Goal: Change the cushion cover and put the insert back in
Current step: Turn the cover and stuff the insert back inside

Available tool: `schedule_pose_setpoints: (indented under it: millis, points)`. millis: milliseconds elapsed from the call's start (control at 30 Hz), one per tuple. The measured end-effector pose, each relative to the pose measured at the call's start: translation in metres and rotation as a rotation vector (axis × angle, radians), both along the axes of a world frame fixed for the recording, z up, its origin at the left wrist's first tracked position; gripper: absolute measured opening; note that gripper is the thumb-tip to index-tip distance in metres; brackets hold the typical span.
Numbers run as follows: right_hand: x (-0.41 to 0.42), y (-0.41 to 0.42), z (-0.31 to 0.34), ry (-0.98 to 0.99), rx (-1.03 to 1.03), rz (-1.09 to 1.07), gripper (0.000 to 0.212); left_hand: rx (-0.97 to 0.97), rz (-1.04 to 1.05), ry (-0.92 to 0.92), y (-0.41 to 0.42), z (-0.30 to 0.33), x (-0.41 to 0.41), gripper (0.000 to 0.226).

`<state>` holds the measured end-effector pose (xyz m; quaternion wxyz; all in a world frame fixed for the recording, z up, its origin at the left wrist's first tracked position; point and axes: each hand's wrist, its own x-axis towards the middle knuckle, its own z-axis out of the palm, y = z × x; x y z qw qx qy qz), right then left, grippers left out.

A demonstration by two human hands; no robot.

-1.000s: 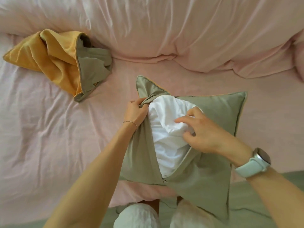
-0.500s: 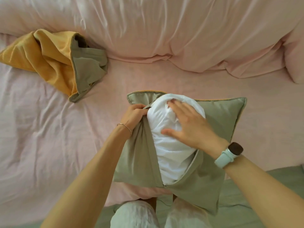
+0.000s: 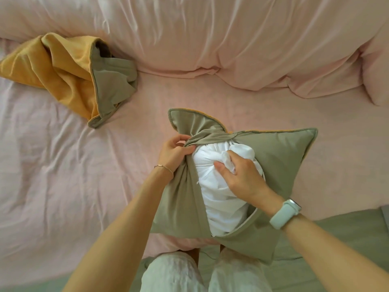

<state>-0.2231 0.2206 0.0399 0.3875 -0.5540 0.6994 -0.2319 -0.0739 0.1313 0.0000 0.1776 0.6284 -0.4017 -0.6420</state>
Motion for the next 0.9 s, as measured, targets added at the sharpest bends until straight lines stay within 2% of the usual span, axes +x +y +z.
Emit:
schedule_pose_setpoints:
  millis: [200, 300, 367, 400, 467, 533, 633, 700, 767, 800, 900]
  points:
    - [-0.013, 0.001, 0.017, -0.124, -0.040, -0.046, 0.039, -0.103, -0.045, -0.135, -0.003, -0.010, 0.002, 0.020]
    - [-0.020, -0.018, 0.017, -0.204, -0.020, -0.166, 0.033, -0.200, -0.163, -0.284, -0.014, -0.009, 0.002, 0.043]
    - [-0.025, -0.033, 0.016, -0.271, 0.013, -0.269, 0.031, -0.351, -0.280, -0.394, -0.018, -0.002, 0.001, 0.051]
    - [-0.027, -0.039, 0.016, -0.308, 0.004, -0.306, 0.029, -0.466, -0.305, -0.381, -0.016, 0.004, -0.001, 0.049]
    - [-0.031, -0.044, 0.017, -0.355, -0.047, -0.361, 0.037, -0.644, -0.227, -0.228, 0.000, 0.016, -0.008, 0.039]
    - [-0.034, -0.043, 0.018, -0.419, -0.088, -0.426, 0.045, -0.711, -0.132, -0.149, 0.018, 0.026, -0.021, 0.032]
    - [-0.040, -0.037, 0.013, -0.529, -0.133, -0.452, 0.054, -0.788, -0.150, -0.252, 0.031, 0.027, -0.038, 0.040]
    - [-0.044, -0.033, 0.007, -0.566, -0.162, -0.486, 0.045, -0.782, -0.109, -0.333, 0.028, 0.026, -0.043, 0.035]
    - [-0.049, -0.029, -0.001, -0.518, -0.181, -0.547, 0.033, -0.677, -0.008, -0.308, 0.021, 0.027, -0.041, 0.023]
    - [-0.050, -0.028, -0.004, -0.426, -0.181, -0.533, 0.031, -0.623, 0.049, -0.290, 0.017, 0.028, -0.038, 0.018]
    - [-0.055, -0.026, -0.014, -0.162, -0.118, -0.347, 0.030, -0.505, 0.136, -0.320, 0.011, 0.030, -0.027, 0.016]
